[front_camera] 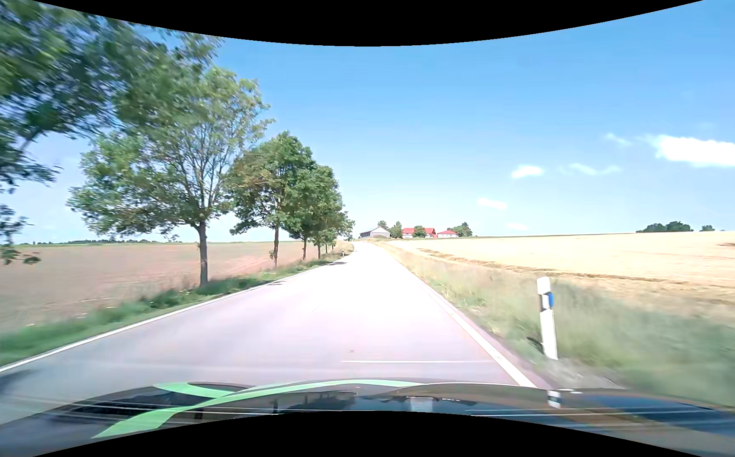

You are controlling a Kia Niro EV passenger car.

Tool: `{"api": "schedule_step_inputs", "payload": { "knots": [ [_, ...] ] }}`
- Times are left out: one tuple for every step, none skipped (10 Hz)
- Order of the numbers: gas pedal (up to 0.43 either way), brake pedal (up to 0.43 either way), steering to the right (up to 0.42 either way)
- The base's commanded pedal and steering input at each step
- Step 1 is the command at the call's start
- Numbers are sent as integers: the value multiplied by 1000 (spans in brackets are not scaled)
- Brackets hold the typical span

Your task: Follow the waypoints while adhering to traffic rules and regulations

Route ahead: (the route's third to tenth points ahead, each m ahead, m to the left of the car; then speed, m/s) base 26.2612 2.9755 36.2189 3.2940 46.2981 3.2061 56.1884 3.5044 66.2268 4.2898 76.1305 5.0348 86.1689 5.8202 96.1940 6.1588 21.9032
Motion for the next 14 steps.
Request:
{"api": "schedule_step_inputs", "payload": {
  "knots": [
    [228, 0, -7],
    [228, 0, -7],
    [228, 0, -7],
    [228, 0, -7],
    [209, 0, -6],
    [177, 0, -6],
    [169, 0, -6],
    [169, 0, -6],
    [169, 0, -6],
    [197, 0, -6],
    [228, 0, -5],
    [240, 0, -4],
    [248, 0, -4],
    [268, 0, -4]
  ]
}}
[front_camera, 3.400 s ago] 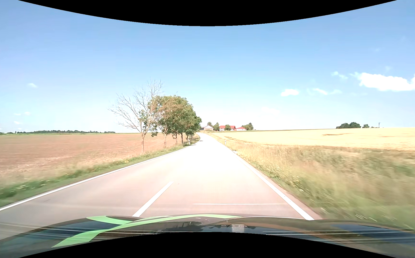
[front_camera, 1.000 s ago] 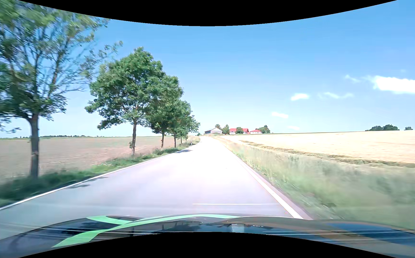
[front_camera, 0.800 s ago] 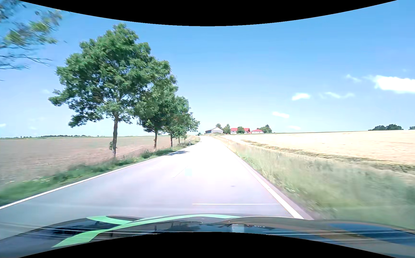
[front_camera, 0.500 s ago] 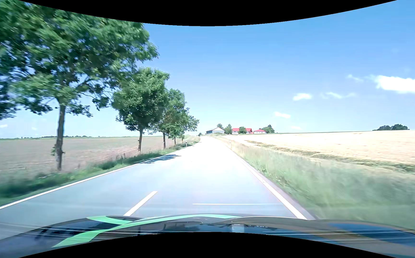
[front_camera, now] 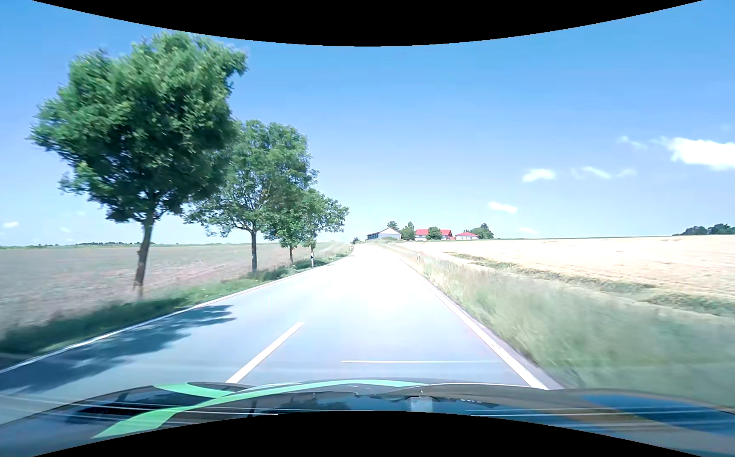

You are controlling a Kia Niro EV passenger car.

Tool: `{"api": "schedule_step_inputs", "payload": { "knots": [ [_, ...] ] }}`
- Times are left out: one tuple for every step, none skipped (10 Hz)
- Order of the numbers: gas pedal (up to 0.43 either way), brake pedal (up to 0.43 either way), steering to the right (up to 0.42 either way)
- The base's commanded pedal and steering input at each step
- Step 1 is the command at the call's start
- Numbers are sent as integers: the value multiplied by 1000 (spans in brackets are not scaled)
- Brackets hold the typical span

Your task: Follow the waypoints while adhering to traffic rules and regulations

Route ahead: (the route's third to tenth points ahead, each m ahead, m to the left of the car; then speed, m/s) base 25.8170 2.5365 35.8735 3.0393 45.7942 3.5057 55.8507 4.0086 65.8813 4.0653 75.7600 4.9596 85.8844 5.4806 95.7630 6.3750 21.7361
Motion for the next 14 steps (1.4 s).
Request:
{"api": "schedule_step_inputs", "payload": {
  "knots": [
    [280, 0, -4],
    [280, 0, -4],
    [280, 0, -4],
    [240, 0, -4],
    [209, 0, -4],
    [189, 0, -4],
    [189, 0, -4],
    [177, 0, -4],
    [177, 0, -4],
    [197, 0, -4],
    [228, 0, -4],
    [248, 0, -4],
    [260, 0, -4],
    [260, 0, -4]
  ]
}}
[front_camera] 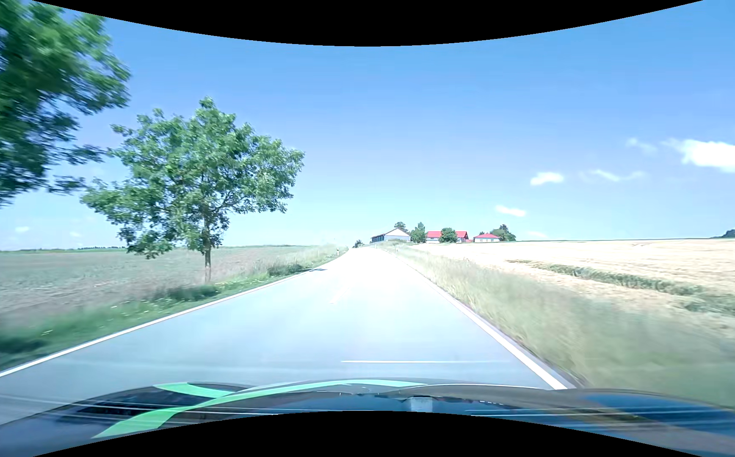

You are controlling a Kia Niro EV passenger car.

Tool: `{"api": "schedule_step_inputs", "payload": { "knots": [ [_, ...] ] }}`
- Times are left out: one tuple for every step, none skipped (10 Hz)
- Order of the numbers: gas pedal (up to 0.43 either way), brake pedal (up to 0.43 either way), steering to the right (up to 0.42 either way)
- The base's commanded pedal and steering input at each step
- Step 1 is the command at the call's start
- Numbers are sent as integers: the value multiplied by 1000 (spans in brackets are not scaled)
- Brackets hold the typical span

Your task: Follow the waypoints while adhering to traffic rules and regulations

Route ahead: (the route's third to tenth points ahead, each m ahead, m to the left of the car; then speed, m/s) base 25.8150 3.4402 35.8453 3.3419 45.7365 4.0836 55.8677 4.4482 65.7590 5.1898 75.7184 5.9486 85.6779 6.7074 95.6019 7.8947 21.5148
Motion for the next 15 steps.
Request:
{"api": "schedule_step_inputs", "payload": {
  "knots": [
    [260, 0, -4],
    [248, 0, -4],
    [220, 0, -4],
    [189, 0, -4],
    [177, 0, -4],
    [177, 0, -4],
    [177, 0, -4],
    [169, 0, -4],
    [169, 0, -4],
    [169, 0, -4],
    [177, 0, -4],
    [189, 0, -5],
    [209, 0, -5],
    [220, 0, -6],
    [228, 0, -6]
  ]
}}
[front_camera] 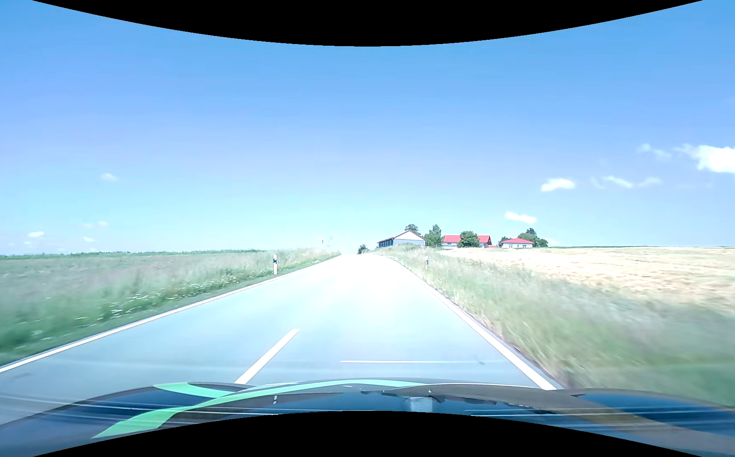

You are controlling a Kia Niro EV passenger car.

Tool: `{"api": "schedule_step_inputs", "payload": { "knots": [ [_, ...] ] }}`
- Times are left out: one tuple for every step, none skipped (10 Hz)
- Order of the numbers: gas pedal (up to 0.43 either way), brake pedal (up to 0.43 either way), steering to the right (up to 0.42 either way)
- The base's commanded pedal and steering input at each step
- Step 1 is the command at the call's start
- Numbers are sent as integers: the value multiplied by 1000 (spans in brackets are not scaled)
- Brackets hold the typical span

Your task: Follow the waypoints while adhering to traffic rules and regulations

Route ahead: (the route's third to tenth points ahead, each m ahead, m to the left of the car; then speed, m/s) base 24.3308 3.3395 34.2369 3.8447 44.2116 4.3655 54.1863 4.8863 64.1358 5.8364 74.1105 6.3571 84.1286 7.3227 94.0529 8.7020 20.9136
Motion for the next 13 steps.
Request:
{"api": "schedule_step_inputs", "payload": {
  "knots": [
    [240, 0, -6],
    [240, 0, -6],
    [240, 0, -6],
    [228, 0, -8],
    [220, 0, -8],
    [209, 0, -8],
    [209, 0, -8],
    [209, 0, -8],
    [209, 0, -8],
    [220, 0, -8],
    [228, 0, -8],
    [240, 0, -8],
    [260, 0, -9]
  ]
}}
